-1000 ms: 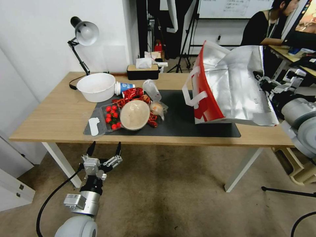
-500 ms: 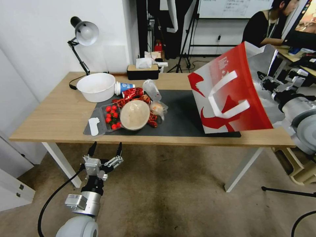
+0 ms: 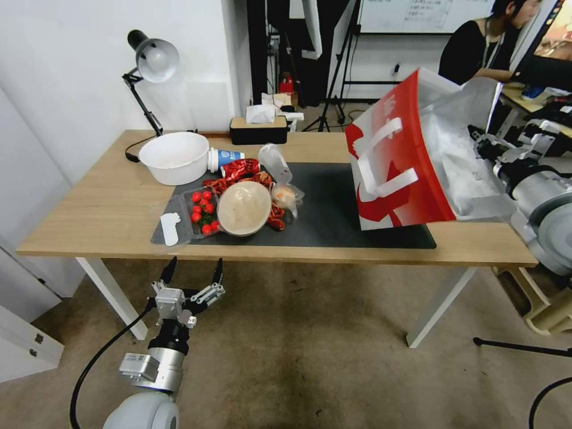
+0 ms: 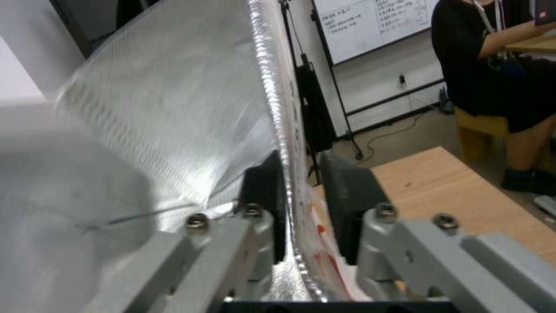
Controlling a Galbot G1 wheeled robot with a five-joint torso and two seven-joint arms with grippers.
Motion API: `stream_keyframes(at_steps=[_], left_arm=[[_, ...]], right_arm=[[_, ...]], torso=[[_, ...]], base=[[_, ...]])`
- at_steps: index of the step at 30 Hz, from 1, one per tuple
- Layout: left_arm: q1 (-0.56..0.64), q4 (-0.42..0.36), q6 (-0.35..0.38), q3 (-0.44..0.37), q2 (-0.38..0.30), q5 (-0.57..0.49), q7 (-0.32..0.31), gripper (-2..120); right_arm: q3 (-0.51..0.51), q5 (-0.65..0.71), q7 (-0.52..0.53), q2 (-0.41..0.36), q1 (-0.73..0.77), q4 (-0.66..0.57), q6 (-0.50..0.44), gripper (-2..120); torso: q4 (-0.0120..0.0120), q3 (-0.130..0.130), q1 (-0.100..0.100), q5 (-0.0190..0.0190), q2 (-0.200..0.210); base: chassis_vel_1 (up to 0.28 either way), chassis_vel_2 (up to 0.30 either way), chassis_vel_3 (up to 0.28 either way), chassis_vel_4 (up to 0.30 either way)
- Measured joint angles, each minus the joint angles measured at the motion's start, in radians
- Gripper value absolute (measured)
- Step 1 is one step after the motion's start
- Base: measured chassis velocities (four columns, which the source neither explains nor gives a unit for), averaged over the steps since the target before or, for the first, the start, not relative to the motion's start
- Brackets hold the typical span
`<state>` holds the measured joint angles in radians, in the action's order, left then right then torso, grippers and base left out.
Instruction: Pick up the food delivery bag from the floor and place it on the table.
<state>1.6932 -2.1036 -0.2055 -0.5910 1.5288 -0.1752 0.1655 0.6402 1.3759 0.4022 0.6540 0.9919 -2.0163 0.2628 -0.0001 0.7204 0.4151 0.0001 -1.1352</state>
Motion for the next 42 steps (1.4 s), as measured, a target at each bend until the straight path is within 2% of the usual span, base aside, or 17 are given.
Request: stream_keyframes(at_steps=[3,5,7,9,11,13,15,21,22,24,26,28,30,32,33,39,42], left_arm=[[0.003,0.001,-0.005,0.003,0.002,0.001,0.005,100],[0.004,0.001,-0.007,0.005,0.003,0.002,0.007,100],[0.006,0.001,-0.012,0.007,0.005,0.003,0.011,100],[0.007,0.001,-0.013,0.007,0.005,0.003,0.012,100],[0.008,0.002,-0.017,0.008,0.005,0.004,0.016,100],[0.008,0.002,-0.018,0.008,0.006,0.004,0.017,100],[0.009,0.002,-0.02,0.008,0.006,0.004,0.019,100],[0.008,0.002,-0.021,0.007,0.006,0.004,0.019,100],[0.007,0.002,-0.021,0.007,0.006,0.004,0.019,100],[0.007,0.002,-0.021,0.007,0.006,0.004,0.019,100],[0.007,0.001,-0.02,0.006,0.005,0.003,0.019,100],[0.007,0.001,-0.02,0.005,0.005,0.003,0.019,100],[0.008,0.001,-0.019,0.004,0.005,0.002,0.018,100],[0.008,0.001,-0.019,0.004,0.005,0.002,0.018,100],[0.008,0.0,-0.019,0.002,0.005,0.001,0.017,100],[0.008,-0.003,-0.018,-0.002,0.003,-0.002,0.013,100],[0.009,-0.004,-0.018,-0.003,0.003,-0.004,0.012,100]], right_arm=[[-0.001,-0.01,-0.002,-0.005,-0.008,0.005,-0.004,34],[-0.001,-0.014,-0.003,-0.006,-0.009,0.006,-0.006,37],[-0.001,-0.027,-0.005,-0.009,-0.012,0.009,-0.009,48],[-0.001,-0.031,-0.005,-0.01,-0.013,0.01,-0.01,50],[-0.001,-0.051,-0.007,-0.012,-0.016,0.014,-0.016,64],[-0.001,-0.059,-0.011,-0.011,-0.017,0.014,-0.021,65],[0.004,-0.069,-0.052,-0.008,-0.009,0.007,-0.056,77],[0.024,-0.069,-0.176,-0.003,0.036,-0.029,-0.136,93],[0.032,-0.069,-0.239,0.003,0.059,-0.043,-0.174,99],[0.034,-0.07,-0.26,0.005,0.067,-0.047,-0.188,99],[0.044,-0.082,-0.372,0.011,0.118,-0.065,-0.243,100],[0.048,-0.093,-0.411,0.012,0.14,-0.071,-0.258,100],[0.052,-0.155,-0.503,0.019,0.208,-0.093,-0.289,100],[0.052,-0.177,-0.527,0.023,0.227,-0.099,-0.295,100],[0.046,-0.239,-0.562,0.034,0.266,-0.117,-0.304,100],[0.019,-0.385,-0.558,0.078,0.362,-0.172,-0.307,100],[0.013,-0.55,-0.536,0.12,0.43,-0.193,-0.317,100]], torso=[[0.0,0.0,0.0,0.0,0.0],[0.0,0.0,0.0,-0.0001,0.0],[0.0,0.0,0.0,0.0,0.0],[0.0,0.0,0.0,0.0,0.0],[0.0,0.0,0.0,0.0,0.0],[0.0,0.0,0.0,0.0,0.0],[0.0,0.0,0.0,0.0001,0.0],[0.0,0.0,0.0,-0.0001,0.0],[-0.0001,0.0,0.0,-0.0002,0.0],[0.0,0.0,0.0,-0.0002,0.0],[0.0001,0.0,0.0,-0.0002,0.0],[0.0001,0.0,0.0,-0.0003,0.0],[-0.0001,0.0,0.0,-0.0002,0.0],[-0.0002,0.0,0.0,0.0,0.0],[0.0,0.0,0.0,-0.0002,0.0],[0.0001,0.0,0.0,-0.0002,0.0],[0.0,0.0,0.0,-0.0002,0.0]], base=[[0.0,0.0,0.0,0.0],[0.0,0.0,0.0,0.0],[0.0,0.0,0.0,0.0],[0.0,0.0,0.0,0.0],[0.0,0.0,0.0,0.0],[0.0,0.0,0.0,0.0],[0.0,0.0,0.0,0.0],[0.0,0.0,0.0,0.0],[0.0,0.0,0.0,0.0],[0.0,0.0,0.0,0.0],[0.0,0.0,0.0,0.0],[0.0,0.0,0.0,0.0],[0.0,0.0,0.0,0.0],[0.0,0.0,0.0,0.0],[0.0,0.0,0.0,0.0],[0.0,0.0,0.0,0.0],[0.0,0.0,0.0,0.0]])
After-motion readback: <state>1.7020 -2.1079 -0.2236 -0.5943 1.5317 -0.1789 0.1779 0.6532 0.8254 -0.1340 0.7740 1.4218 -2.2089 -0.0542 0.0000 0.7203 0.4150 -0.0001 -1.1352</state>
